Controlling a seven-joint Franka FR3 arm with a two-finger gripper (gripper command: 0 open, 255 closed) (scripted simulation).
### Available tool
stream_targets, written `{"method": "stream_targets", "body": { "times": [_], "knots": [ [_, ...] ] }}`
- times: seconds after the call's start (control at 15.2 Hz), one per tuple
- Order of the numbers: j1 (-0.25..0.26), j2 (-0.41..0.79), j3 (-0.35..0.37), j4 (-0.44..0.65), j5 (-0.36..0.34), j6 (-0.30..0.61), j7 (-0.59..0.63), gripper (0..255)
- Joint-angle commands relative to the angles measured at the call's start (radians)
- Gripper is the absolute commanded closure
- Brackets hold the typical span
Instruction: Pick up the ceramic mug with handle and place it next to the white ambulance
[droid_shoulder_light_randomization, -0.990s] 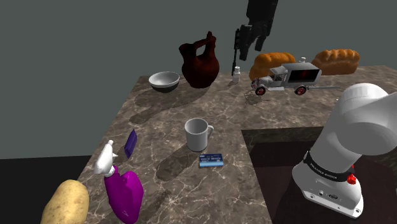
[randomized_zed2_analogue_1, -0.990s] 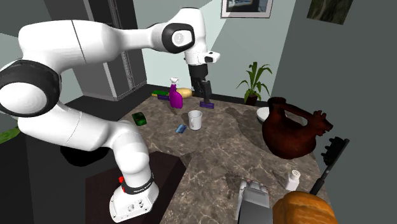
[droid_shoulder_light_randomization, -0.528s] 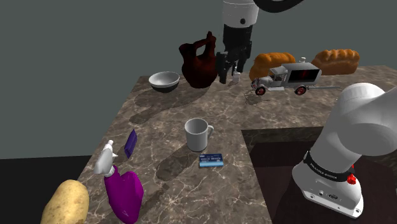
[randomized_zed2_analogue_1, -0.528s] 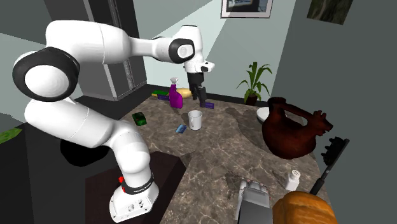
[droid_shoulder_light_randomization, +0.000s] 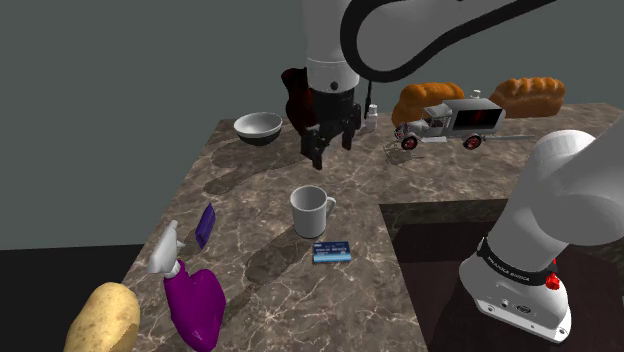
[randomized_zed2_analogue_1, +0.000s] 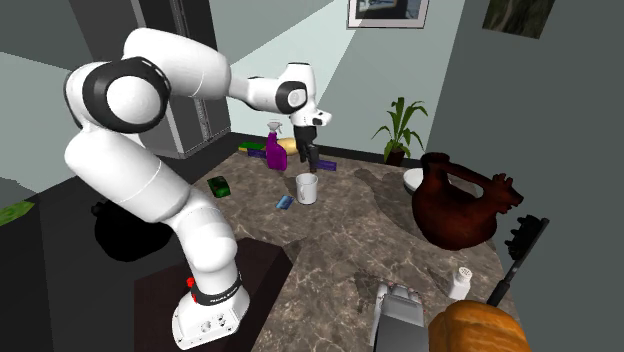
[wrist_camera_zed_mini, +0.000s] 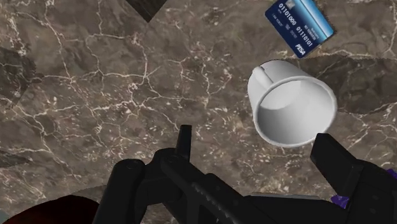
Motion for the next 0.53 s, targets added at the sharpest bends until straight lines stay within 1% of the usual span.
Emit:
{"method": "stream_targets", "body": {
  "times": [0.0, 0.26, 0.46],
  "knots": [
    [0.007, 0.057, 0.034, 0.009, 0.005, 0.040, 0.045, 0],
    [0.013, 0.193, 0.097, 0.053, -0.010, 0.113, 0.135, 0],
    [0.018, 0.303, 0.140, 0.100, -0.040, 0.159, 0.209, 0]
  ]
}}
